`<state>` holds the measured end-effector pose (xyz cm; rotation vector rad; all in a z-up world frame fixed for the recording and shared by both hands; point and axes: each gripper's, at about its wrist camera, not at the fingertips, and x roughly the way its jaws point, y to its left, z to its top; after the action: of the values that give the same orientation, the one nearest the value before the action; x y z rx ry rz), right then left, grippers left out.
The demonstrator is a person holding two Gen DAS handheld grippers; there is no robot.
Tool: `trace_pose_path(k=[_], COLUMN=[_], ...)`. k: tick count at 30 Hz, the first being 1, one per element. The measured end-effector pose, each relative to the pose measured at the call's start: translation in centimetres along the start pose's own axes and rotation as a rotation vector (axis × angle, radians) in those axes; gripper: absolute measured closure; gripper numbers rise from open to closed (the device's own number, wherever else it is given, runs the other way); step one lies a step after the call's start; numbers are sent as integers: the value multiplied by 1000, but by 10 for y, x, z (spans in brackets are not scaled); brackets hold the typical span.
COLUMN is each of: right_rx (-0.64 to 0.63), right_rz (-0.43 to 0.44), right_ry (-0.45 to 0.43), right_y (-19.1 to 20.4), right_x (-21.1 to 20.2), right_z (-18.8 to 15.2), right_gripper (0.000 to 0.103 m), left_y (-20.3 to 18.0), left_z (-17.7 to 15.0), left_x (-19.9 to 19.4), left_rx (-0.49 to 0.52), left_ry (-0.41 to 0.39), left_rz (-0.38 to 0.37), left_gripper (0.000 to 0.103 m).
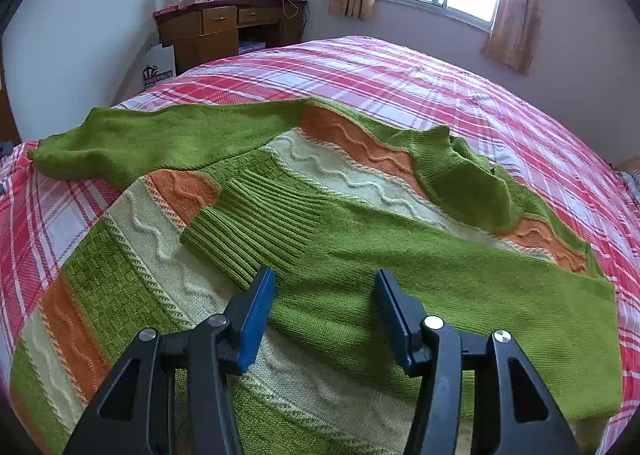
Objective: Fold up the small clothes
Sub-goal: 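Move the left gripper to the other sleeve cuff and grasp it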
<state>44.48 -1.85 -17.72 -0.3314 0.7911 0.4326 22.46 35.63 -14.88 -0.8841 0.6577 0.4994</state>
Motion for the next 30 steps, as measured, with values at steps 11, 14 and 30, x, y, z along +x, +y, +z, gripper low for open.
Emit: trace_pose_path(k=[11,14,30], right_rx=[-7,-7,1], right_rz=[-15,-15,-11], right_ry=[-7,-7,-9], right_y=[1,1,-2], right_x=[-1,-1,-1], right_z=[0,0,0], right_gripper=[49,49,49], left_y=[16,20,9], left_z=[26,31,46], left_x=[37,42,61], left_rx=[-159,-181,-93], left_ry=[39,19,48], left_rz=[-123,-125,-180], left_gripper=[27,27,28])
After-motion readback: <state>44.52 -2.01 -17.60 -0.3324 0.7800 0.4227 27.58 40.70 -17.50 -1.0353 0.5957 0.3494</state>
